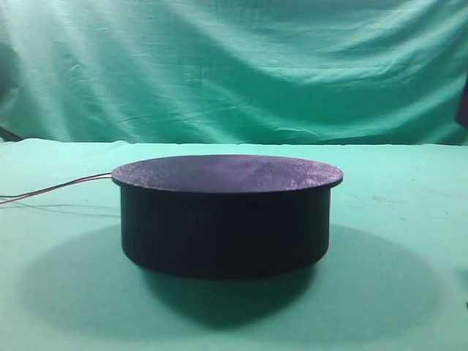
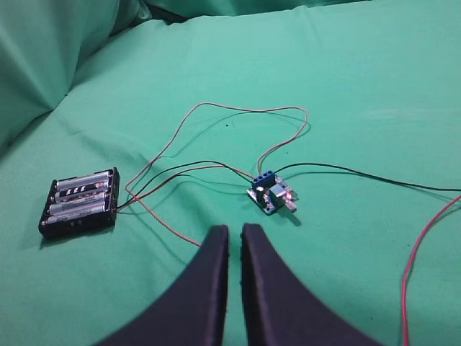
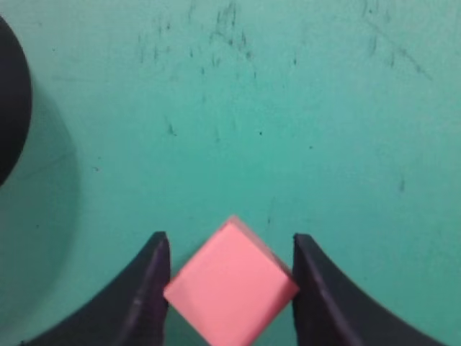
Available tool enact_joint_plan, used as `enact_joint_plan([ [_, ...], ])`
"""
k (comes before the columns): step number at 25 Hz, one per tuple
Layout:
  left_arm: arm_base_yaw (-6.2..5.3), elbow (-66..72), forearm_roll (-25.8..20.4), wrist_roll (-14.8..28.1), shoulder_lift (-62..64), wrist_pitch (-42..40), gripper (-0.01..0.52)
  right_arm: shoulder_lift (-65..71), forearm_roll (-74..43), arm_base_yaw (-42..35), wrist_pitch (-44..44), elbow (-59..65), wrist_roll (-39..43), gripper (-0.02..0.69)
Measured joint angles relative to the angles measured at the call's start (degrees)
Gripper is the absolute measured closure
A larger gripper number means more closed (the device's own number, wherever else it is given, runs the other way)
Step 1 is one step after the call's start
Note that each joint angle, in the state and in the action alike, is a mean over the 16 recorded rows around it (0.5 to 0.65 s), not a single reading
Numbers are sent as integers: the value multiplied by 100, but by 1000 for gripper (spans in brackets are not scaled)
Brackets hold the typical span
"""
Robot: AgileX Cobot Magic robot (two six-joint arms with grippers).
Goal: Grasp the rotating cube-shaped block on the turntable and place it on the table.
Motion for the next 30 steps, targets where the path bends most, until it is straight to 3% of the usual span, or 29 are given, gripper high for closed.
enact_joint_plan([
  [4, 0, 0, 0, 0, 0, 0, 514, -156, -121, -3, 206, -122, 246, 220],
  [7, 0, 0, 0, 0, 0, 0, 514, -495, -305, -3, 515, -243, 543, 255],
  [16, 0, 0, 0, 0, 0, 0, 514, -2420, -921, -3, 1394, -194, 1399, 548],
  [20, 0, 0, 0, 0, 0, 0, 514, -3282, -1058, -3, 1547, 53, 1639, 638],
  [30, 0, 0, 0, 0, 0, 0, 514, -4303, -1086, -3, 1475, 509, 1537, 665],
])
